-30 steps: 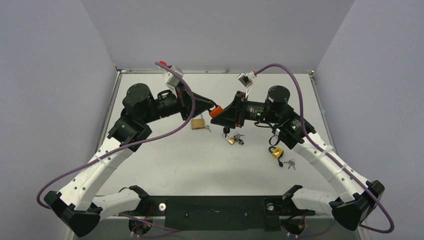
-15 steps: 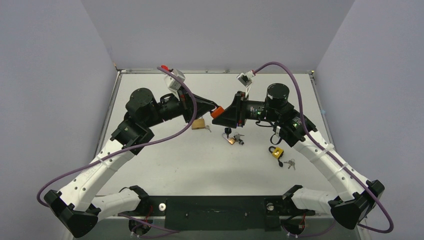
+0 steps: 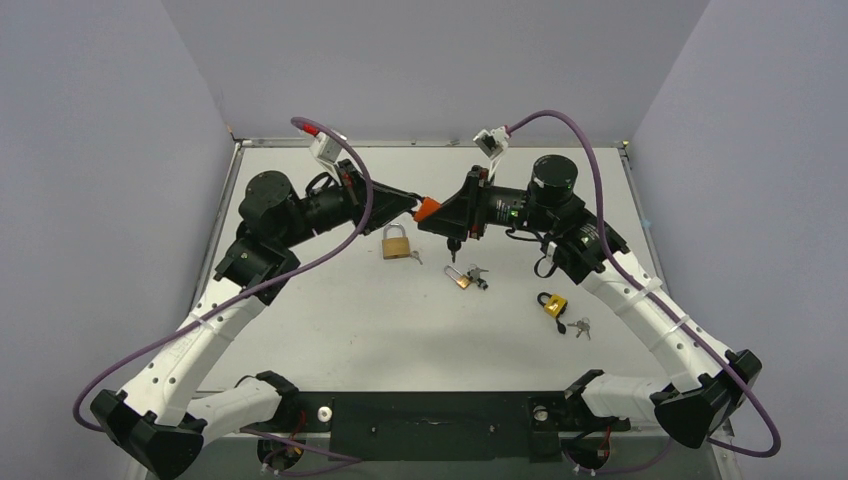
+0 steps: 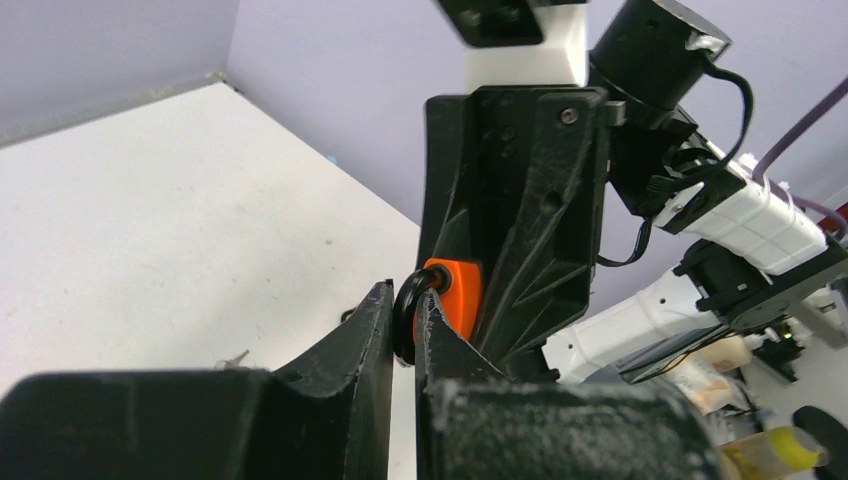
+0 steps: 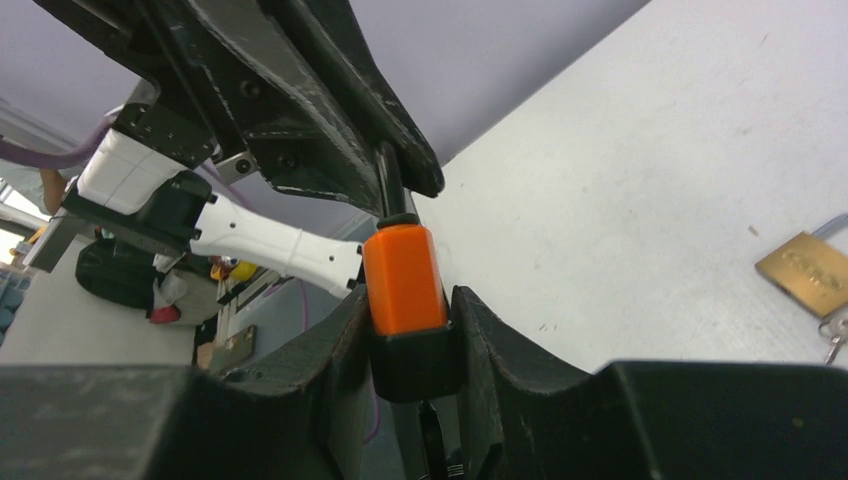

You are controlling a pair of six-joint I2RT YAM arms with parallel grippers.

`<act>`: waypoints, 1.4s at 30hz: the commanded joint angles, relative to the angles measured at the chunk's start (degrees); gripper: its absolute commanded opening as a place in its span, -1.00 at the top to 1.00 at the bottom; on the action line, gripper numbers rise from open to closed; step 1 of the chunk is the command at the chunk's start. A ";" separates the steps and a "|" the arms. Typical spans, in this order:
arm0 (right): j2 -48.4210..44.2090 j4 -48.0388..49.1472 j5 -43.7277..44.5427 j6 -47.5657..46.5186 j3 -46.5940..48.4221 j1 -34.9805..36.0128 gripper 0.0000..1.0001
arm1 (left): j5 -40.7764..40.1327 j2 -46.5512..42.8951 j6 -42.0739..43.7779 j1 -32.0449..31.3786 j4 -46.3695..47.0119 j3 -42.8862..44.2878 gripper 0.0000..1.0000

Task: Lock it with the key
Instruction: Lock the lock.

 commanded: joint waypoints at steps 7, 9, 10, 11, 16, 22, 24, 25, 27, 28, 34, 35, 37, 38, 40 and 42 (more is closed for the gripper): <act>-2.89 24.59 4.32 2.78 -2.35 -1.51 -0.22 | 7.62 1.72 -7.84 4.19 -8.27 2.59 1.00; -4.07 25.81 4.13 3.47 -4.80 -2.40 -0.33 | 6.81 1.57 -8.93 5.53 -7.57 3.11 1.00; -4.89 26.27 4.03 3.85 -6.27 -3.10 -0.37 | 6.93 1.59 -9.45 6.49 -6.56 3.27 1.00; -5.28 26.41 4.02 3.97 -7.07 -3.57 -0.39 | 7.24 1.72 -10.56 6.90 -6.01 3.60 1.00; -7.89 30.73 2.38 6.49 -14.40 -7.81 -0.46 | 8.48 2.26 -11.83 9.00 -4.87 6.16 1.00; -8.11 34.77 -0.88 8.88 -18.52 -8.75 -0.42 | 11.25 2.88 -12.58 10.95 -4.00 8.72 1.00; -7.65 36.80 -2.03 10.26 -18.99 -8.57 -0.37 | 12.23 3.31 -12.70 11.21 -3.73 9.71 1.00; -7.50 37.50 -2.34 10.73 -19.09 -8.50 -0.33 | 12.45 3.47 -12.74 11.38 -3.69 10.04 1.00; -7.39 37.54 -2.28 10.85 -18.89 -8.14 -0.23 | 13.03 3.97 -12.88 11.62 -3.66 10.77 1.00; -7.36 37.49 -2.26 10.88 -18.79 -7.81 -0.20 | 13.43 4.20 -13.15 11.70 -3.59 11.10 1.00; -5.37 35.65 -1.84 9.28 -16.92 -5.25 0.04 | 15.68 4.75 -17.29 12.69 1.60 9.96 1.00; -5.25 34.93 -1.73 9.02 -16.75 -5.04 0.08 | 15.85 4.77 -18.04 12.98 2.15 9.76 1.00; -4.82 34.21 -1.45 8.45 -16.48 -4.65 0.11 | 16.34 4.71 -18.85 13.32 3.32 9.57 1.00; -4.49 34.16 -1.38 8.35 -16.25 -4.52 0.12 | 16.60 4.70 -18.98 13.53 3.61 9.53 1.00; -3.98 34.18 -1.38 8.33 -15.78 -4.26 0.20 | 16.82 4.59 -19.16 13.74 3.79 9.43 1.00; -3.77 34.19 -1.27 8.24 -15.38 -3.99 0.28 | 17.05 4.52 -19.19 13.99 3.83 9.22 1.00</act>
